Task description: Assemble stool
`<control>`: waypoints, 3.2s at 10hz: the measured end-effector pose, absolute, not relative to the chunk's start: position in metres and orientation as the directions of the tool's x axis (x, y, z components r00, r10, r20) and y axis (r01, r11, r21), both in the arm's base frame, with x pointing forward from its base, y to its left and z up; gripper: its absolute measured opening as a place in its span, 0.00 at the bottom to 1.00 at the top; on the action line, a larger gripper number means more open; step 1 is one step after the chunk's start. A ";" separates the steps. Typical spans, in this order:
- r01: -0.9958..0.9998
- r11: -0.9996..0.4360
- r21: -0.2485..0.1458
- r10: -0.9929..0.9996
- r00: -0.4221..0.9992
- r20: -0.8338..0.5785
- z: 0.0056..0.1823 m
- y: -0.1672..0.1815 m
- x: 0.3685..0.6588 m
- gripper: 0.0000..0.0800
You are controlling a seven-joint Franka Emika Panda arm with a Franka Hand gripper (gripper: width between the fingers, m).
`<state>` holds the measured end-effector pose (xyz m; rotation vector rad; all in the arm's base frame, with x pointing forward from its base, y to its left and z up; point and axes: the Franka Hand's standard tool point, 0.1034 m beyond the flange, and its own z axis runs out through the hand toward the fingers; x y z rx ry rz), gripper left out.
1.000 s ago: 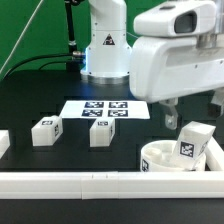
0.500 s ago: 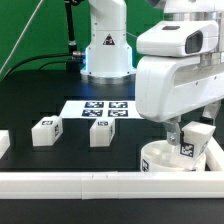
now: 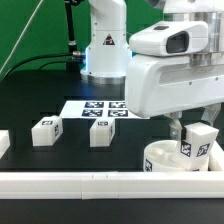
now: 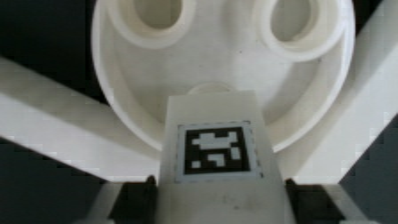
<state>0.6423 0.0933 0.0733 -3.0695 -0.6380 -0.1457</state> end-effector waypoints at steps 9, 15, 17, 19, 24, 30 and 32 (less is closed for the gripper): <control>-0.525 -0.845 -0.097 -0.534 0.838 0.109 0.073 0.074 0.646 0.43; -0.853 -0.512 -0.102 -0.859 0.510 0.046 0.072 0.066 0.638 0.43; -0.983 -0.153 -0.098 -0.988 0.152 0.017 0.071 0.059 0.628 0.43; -0.995 -0.003 -0.097 -1.000 0.002 0.012 0.071 0.057 0.623 0.43; -0.977 0.204 -0.067 -0.979 -0.205 0.013 0.071 0.057 0.616 0.43; -0.973 0.222 -0.063 -0.975 -0.223 0.007 0.070 0.058 0.614 0.71; -0.974 0.203 -0.102 -0.979 -0.203 -0.019 0.091 0.067 0.620 0.81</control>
Offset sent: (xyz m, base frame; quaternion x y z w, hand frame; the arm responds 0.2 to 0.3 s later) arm 0.0097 -0.0013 -0.0034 0.0098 0.0301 0.2874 0.9573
